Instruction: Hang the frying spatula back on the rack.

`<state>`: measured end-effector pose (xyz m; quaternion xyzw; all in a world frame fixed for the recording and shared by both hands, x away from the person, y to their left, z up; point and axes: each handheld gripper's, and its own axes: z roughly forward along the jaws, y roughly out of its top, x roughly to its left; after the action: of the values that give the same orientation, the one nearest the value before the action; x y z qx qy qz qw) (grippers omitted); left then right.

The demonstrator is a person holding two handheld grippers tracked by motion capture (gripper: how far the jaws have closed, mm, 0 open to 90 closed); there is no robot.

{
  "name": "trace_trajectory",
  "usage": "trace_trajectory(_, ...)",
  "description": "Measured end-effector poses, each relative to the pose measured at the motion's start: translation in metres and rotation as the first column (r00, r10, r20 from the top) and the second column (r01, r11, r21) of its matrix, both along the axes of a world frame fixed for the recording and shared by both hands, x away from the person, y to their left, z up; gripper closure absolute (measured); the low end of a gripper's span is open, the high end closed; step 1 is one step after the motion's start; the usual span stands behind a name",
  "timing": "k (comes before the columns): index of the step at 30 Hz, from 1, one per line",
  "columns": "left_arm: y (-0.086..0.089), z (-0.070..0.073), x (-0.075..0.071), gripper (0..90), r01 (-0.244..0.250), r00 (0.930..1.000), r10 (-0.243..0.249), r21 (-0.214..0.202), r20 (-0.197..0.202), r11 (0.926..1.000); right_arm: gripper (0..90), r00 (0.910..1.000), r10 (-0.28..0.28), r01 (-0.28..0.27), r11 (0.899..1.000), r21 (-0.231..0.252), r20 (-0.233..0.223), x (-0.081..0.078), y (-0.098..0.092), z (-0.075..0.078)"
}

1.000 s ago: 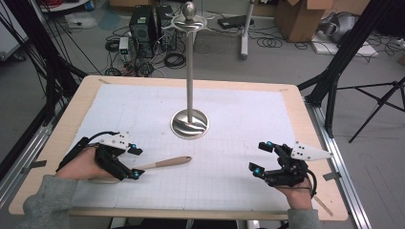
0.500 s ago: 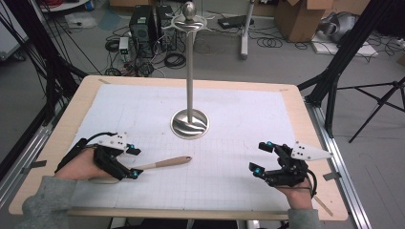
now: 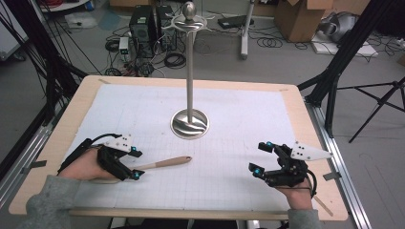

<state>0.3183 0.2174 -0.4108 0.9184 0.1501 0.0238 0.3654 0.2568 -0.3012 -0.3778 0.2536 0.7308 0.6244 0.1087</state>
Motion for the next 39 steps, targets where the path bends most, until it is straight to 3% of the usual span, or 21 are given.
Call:
trace_trajectory(8,-0.002,-0.002,0.002,33.0,0.006,1.0,-0.006,0.016,-0.005,0.9998,14.2,1.0,-0.002,0.002,1.0,0.001,0.0,-0.001,-0.001,0.0)
trace_trajectory(16,-0.007,-0.006,0.002,42.5,0.02,0.9998,-0.019,0.088,-0.008,0.996,14.3,1.0,-0.006,0.006,1.0,0.002,0.0,-0.003,-0.002,0.0)
trace_trajectory(19,-0.009,-0.006,0.0,46.0,0.022,0.9997,-0.023,0.12,0.008,0.9925,14.3,1.0,-0.003,0.003,1.0,0.002,0.005,-0.003,-0.002,0.001)
trace_trajectory(27,-0.013,-0.009,-0.001,54.6,0.038,0.9989,-0.042,0.17,0.02,0.9848,14.3,1.0,-0.001,0.001,1.0,0.003,0.001,-0.002,-0.001,0.001)
trace_trajectory(39,-0.014,-0.008,-0.005,62.7,0.043,0.9975,-0.052,0.177,0.047,0.9832,14.3,1.0,-0.001,0.001,1.0,0.003,0.004,-0.002,-0.001,0.001)
